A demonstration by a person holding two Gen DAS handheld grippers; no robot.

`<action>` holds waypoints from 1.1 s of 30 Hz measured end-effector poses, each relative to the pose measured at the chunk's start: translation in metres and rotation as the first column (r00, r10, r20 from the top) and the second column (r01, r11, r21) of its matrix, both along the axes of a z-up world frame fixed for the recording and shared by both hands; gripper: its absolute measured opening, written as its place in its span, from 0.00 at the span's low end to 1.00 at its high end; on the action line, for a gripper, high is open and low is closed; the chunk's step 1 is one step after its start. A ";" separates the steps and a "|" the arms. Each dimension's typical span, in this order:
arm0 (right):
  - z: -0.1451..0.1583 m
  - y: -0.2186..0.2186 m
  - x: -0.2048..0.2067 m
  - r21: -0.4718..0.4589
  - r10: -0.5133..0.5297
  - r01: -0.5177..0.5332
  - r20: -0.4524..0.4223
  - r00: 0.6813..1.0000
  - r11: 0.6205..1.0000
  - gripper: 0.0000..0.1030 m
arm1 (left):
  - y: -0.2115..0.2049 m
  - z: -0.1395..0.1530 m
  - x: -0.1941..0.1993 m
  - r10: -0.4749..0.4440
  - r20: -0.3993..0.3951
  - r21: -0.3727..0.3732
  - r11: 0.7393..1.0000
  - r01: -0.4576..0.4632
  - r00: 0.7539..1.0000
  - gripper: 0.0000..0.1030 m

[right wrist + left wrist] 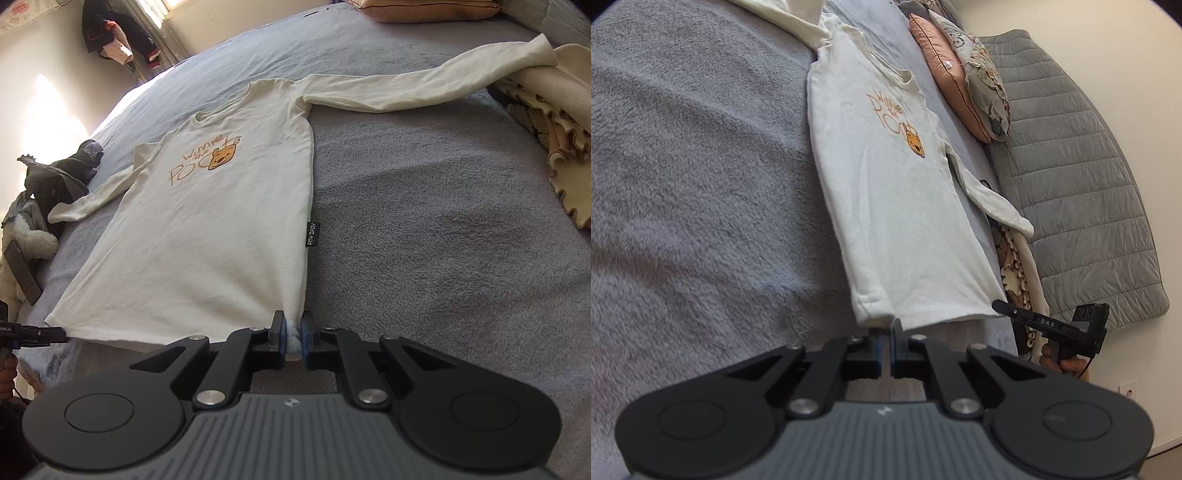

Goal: Fold clothes
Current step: 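Grasp the hem corners with both grippers and pull the body straight, then release the hem and withdraw both grippers from the sweatshirt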

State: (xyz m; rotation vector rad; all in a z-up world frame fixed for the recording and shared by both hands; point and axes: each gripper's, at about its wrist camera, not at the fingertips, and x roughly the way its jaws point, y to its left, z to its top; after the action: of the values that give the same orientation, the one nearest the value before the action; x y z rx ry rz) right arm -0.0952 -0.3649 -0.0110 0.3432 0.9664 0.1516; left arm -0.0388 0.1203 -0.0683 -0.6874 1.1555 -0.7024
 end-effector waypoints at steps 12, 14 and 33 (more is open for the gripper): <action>0.002 0.012 0.013 -0.179 0.005 0.003 0.042 0.999 0.984 0.27 | -0.013 0.015 0.004 -0.133 0.093 0.167 0.979 0.116 0.987 0.33; 0.002 0.014 0.015 -0.208 0.006 0.004 0.049 0.999 0.978 0.29 | -0.011 0.025 0.007 -0.143 0.131 0.184 0.976 0.118 0.981 0.38; 0.005 0.084 0.075 -0.311 0.103 -0.058 0.132 0.986 0.949 0.38 | -0.017 0.062 0.045 -0.227 0.283 0.326 0.936 0.129 0.932 0.70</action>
State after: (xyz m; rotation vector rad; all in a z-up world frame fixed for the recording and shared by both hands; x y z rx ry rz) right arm -0.0202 -0.2804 -0.0057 0.0054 0.8426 0.0972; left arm 0.0060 0.1029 -0.0067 -0.1981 1.0045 -0.7391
